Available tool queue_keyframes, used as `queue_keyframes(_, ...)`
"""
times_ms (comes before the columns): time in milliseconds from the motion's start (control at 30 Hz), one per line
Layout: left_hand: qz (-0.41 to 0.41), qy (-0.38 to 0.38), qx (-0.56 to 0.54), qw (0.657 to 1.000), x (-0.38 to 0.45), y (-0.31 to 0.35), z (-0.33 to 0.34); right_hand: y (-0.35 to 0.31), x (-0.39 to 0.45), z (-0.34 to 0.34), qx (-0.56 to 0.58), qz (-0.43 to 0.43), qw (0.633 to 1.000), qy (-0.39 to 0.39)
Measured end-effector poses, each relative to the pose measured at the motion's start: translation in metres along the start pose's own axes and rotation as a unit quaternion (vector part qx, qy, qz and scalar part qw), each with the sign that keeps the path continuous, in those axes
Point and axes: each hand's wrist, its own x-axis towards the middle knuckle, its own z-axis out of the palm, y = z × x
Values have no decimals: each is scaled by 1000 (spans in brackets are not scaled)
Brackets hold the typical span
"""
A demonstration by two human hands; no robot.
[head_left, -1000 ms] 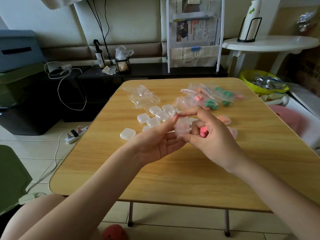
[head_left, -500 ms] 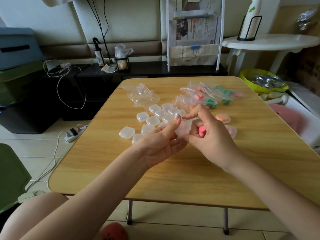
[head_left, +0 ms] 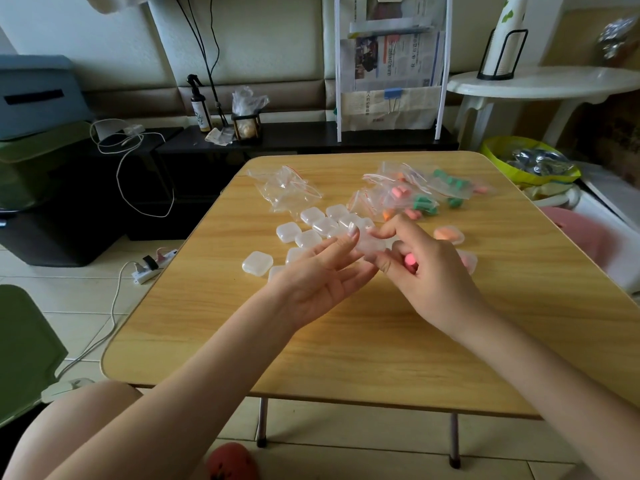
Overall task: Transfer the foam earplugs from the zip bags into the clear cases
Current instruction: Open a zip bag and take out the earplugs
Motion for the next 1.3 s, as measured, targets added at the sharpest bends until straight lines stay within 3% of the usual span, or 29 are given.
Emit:
queue_keyframes(267,30,14,-6,999,2,-8,1,-2,-2,1,-105,-40,994,2)
queue_keyframes(367,36,19,22,999,3,-10,3,-1,0,0,-156,-65,984,50)
queue_keyframes(467,24,-14,95,995,2,-20,6,11,8,-11,-97,-17,990,102)
queue_keyframes(600,-22,-77,139,987,-3,-23,10,18,10,-13,-19,95,995,29)
queue_keyframes(700,-14,-43,125,991,-4,-23,11,15,12,-11,9,144,989,5)
queue_keyframes(833,50,6,127,991,-2,-24,8,17,17,-12,126,315,941,7)
queue_keyframes(900,86,4,135,987,-1,-22,6,16,17,-11,208,359,910,17)
queue_keyframes(1133,125,8,179,976,1,-18,2,13,14,-7,221,345,911,57)
queue_keyframes(1300,134,14,191,972,2,-18,1,8,13,-10,328,358,869,92)
